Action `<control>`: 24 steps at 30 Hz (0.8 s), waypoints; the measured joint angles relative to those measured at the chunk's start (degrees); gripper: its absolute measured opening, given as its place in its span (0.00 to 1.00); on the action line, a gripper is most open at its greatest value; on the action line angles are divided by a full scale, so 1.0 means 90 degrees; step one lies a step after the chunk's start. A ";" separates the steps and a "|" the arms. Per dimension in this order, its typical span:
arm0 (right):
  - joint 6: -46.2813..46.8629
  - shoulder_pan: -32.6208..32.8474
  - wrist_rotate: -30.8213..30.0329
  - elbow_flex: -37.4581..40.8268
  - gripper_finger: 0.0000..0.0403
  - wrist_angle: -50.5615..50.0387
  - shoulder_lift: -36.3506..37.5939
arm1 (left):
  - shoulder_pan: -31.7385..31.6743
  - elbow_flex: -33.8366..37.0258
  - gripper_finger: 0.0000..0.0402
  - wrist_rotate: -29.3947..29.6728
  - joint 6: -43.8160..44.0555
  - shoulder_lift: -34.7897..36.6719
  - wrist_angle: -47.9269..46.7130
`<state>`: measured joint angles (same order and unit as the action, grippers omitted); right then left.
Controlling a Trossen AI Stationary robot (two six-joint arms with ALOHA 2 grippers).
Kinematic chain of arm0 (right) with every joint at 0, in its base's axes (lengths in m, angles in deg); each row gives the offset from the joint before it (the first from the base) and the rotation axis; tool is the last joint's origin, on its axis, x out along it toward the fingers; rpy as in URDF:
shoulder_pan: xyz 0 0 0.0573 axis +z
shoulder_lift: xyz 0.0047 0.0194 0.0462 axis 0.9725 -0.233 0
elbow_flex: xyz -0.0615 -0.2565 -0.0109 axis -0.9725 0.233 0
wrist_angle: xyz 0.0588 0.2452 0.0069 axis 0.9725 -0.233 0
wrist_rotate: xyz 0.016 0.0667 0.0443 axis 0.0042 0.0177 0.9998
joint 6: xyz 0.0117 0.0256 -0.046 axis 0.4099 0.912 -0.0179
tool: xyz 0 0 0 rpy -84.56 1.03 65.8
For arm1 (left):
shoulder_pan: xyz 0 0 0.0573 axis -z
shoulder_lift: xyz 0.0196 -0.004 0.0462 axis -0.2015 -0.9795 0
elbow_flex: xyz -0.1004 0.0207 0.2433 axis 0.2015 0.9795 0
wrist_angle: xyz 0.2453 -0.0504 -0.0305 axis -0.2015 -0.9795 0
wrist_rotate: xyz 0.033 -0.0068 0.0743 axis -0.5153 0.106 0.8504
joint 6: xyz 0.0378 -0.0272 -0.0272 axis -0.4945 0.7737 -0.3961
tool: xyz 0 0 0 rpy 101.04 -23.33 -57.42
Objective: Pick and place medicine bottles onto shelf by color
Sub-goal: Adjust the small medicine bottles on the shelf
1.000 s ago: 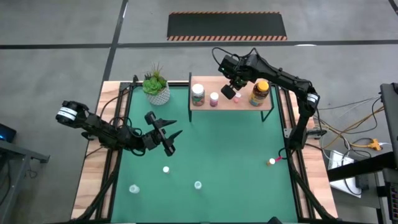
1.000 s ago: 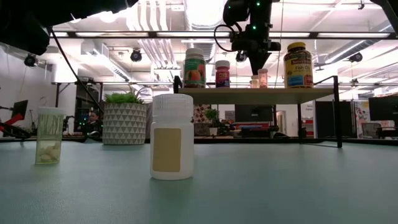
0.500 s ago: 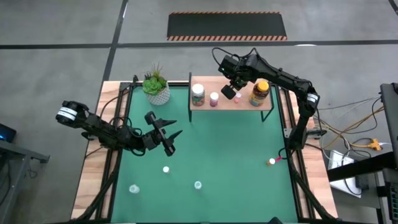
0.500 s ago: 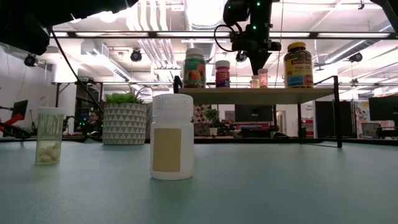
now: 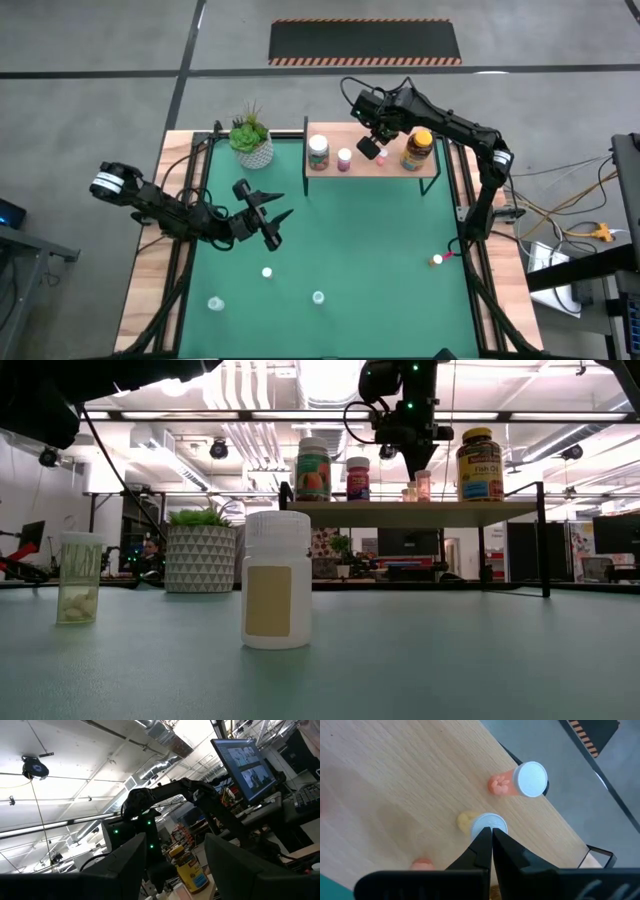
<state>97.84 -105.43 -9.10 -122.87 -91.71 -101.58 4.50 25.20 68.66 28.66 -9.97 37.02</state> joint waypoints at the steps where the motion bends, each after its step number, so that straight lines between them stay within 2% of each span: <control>1: -0.0002 0.0002 -0.0008 0.0000 0.02 0.0000 0.0000 | -0.0001 0.0000 0.46 -0.0001 0.0000 0.0000 0.0000; 7: -0.0005 0.0002 -0.0072 -0.0036 0.02 -0.0011 0.0000 | 0.0000 0.0000 0.46 -0.0001 0.0000 0.0001 0.0000; 18: -0.0053 0.0189 -0.0050 -0.0696 0.02 -0.0187 0.0006 | 0.0000 0.0000 0.46 -0.0001 0.0000 0.0001 0.0000; 24: 0.0007 0.0689 0.1084 -0.0831 0.02 -0.0760 0.0022 | 0.0000 0.0012 0.46 -0.0001 -0.0001 0.0001 0.0000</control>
<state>97.90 -99.23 0.65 -130.35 -98.55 -101.39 4.50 25.31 68.65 28.65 -9.96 37.02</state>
